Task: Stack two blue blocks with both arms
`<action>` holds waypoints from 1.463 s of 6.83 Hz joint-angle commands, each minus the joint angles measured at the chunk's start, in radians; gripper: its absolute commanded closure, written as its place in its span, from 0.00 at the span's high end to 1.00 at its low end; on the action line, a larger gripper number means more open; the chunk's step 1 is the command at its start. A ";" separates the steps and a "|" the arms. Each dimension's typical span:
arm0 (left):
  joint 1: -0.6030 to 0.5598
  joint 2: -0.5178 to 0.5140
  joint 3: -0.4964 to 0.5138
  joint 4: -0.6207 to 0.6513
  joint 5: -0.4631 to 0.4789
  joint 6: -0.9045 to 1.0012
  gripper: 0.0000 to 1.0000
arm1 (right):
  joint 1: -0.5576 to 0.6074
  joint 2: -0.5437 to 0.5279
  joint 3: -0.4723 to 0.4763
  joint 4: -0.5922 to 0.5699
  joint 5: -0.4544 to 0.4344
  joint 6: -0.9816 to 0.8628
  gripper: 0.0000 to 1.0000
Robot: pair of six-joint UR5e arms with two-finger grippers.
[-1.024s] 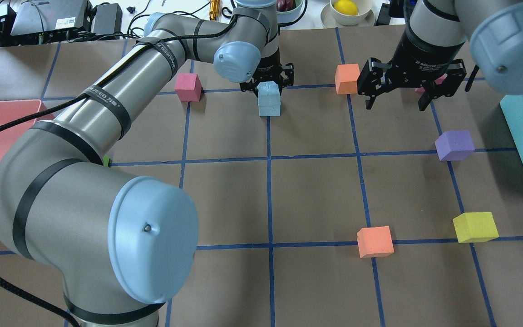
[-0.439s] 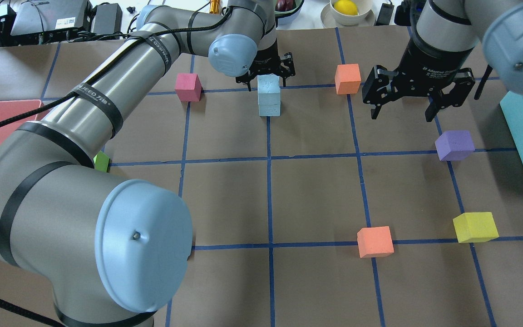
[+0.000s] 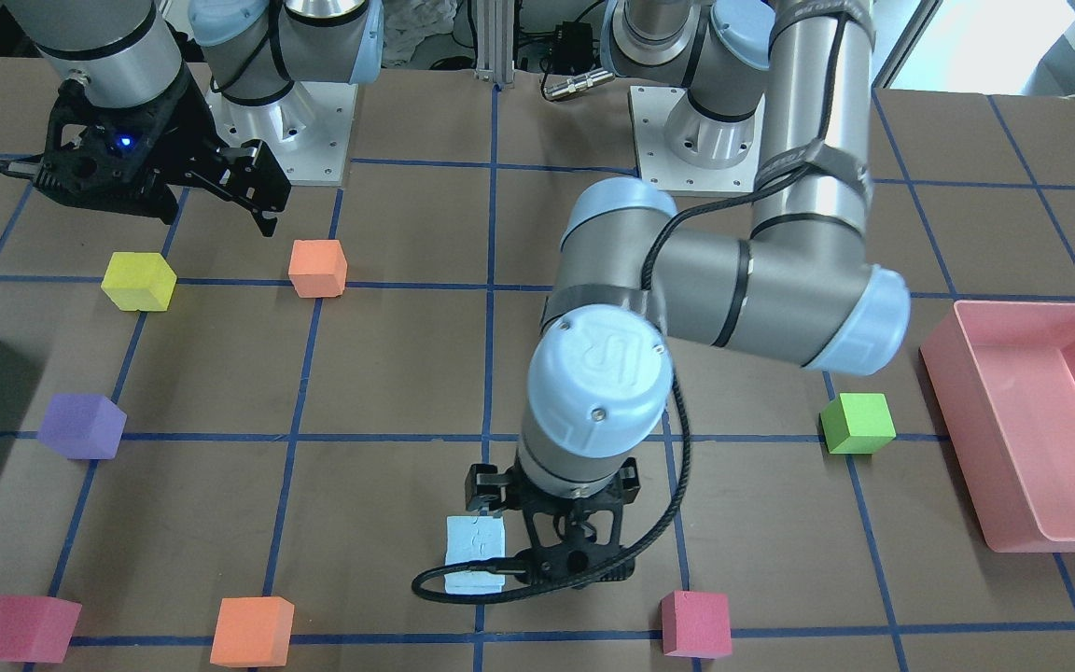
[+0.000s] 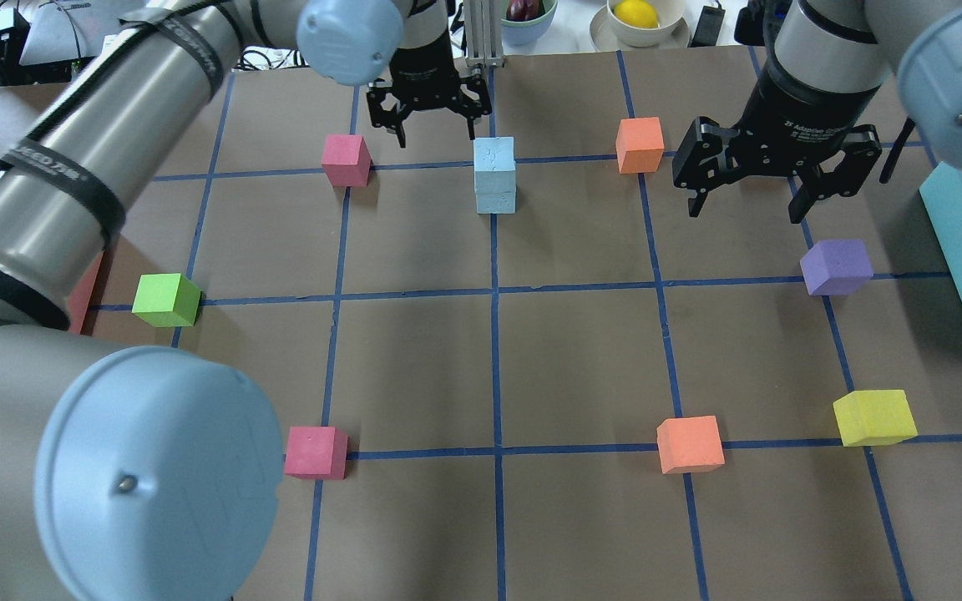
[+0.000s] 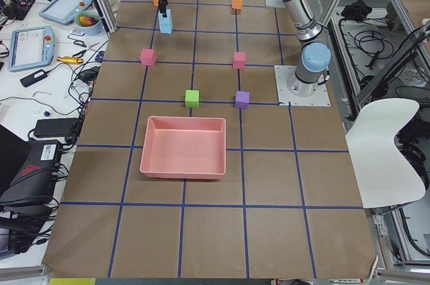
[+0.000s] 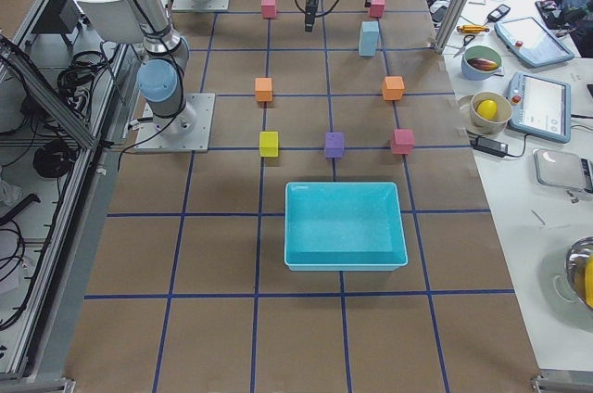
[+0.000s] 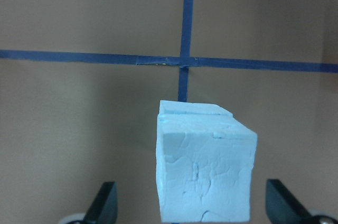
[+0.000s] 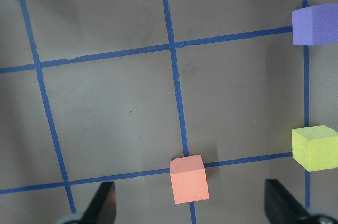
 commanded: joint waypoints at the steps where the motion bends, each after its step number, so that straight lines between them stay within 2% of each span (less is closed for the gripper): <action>1: 0.112 0.180 -0.110 -0.152 0.039 0.256 1.00 | -0.001 -0.002 0.000 0.001 0.000 0.002 1.00; 2: 0.135 0.287 -0.213 -0.143 0.044 0.359 1.00 | 0.001 -0.002 0.000 0.002 0.000 0.004 1.00; 3: 0.137 0.380 -0.294 -0.138 0.043 0.353 1.00 | -0.001 -0.002 0.000 0.002 0.000 0.004 1.00; 5: 0.132 0.497 -0.370 -0.106 0.066 0.350 1.00 | -0.001 -0.006 0.000 0.005 0.000 0.002 1.00; 7: 0.144 0.540 -0.395 -0.057 0.075 0.343 1.00 | -0.001 -0.008 0.000 0.008 0.000 0.002 1.00; 10: 0.144 0.549 -0.387 -0.062 0.081 0.343 1.00 | -0.001 -0.008 0.002 0.010 0.000 0.002 1.00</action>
